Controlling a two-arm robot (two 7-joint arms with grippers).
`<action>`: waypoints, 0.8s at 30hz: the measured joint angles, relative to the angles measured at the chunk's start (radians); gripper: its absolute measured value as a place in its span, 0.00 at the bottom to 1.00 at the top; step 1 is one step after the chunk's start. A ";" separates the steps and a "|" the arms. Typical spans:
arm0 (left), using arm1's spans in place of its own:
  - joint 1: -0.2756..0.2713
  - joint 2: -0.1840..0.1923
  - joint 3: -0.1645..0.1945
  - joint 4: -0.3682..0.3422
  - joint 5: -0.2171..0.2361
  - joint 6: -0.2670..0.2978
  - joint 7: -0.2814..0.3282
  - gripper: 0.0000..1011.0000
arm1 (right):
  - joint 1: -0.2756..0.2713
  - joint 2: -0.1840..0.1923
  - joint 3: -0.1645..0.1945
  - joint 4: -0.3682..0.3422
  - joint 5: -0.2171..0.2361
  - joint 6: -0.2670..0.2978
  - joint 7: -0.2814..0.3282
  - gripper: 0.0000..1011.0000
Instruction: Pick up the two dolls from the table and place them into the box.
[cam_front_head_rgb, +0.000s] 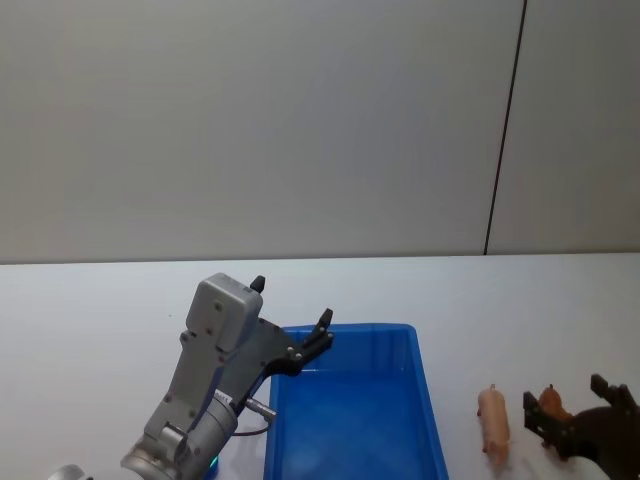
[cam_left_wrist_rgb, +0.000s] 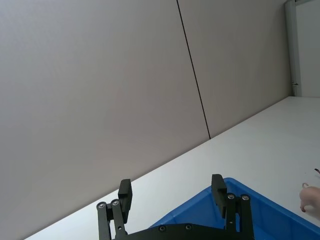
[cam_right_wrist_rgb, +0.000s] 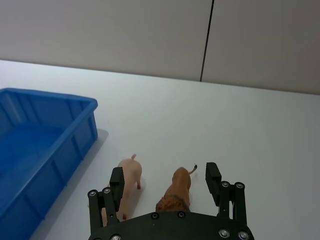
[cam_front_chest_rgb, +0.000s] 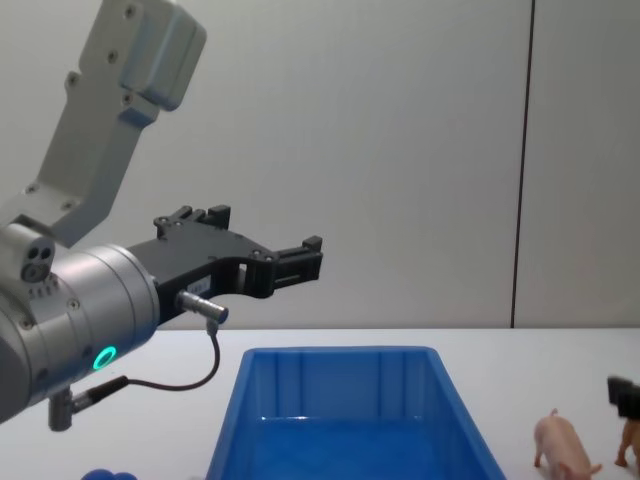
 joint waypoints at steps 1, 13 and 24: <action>0.000 0.000 0.000 0.000 0.000 0.000 0.000 0.99 | -0.002 0.000 0.000 0.002 -0.001 0.002 0.000 0.99; 0.000 0.000 0.000 0.000 0.000 0.000 0.000 0.99 | -0.014 -0.005 -0.007 0.042 -0.032 0.008 -0.002 0.99; 0.000 0.000 0.000 0.000 0.000 0.000 0.000 0.99 | -0.001 -0.018 -0.012 0.101 -0.061 -0.026 0.006 0.80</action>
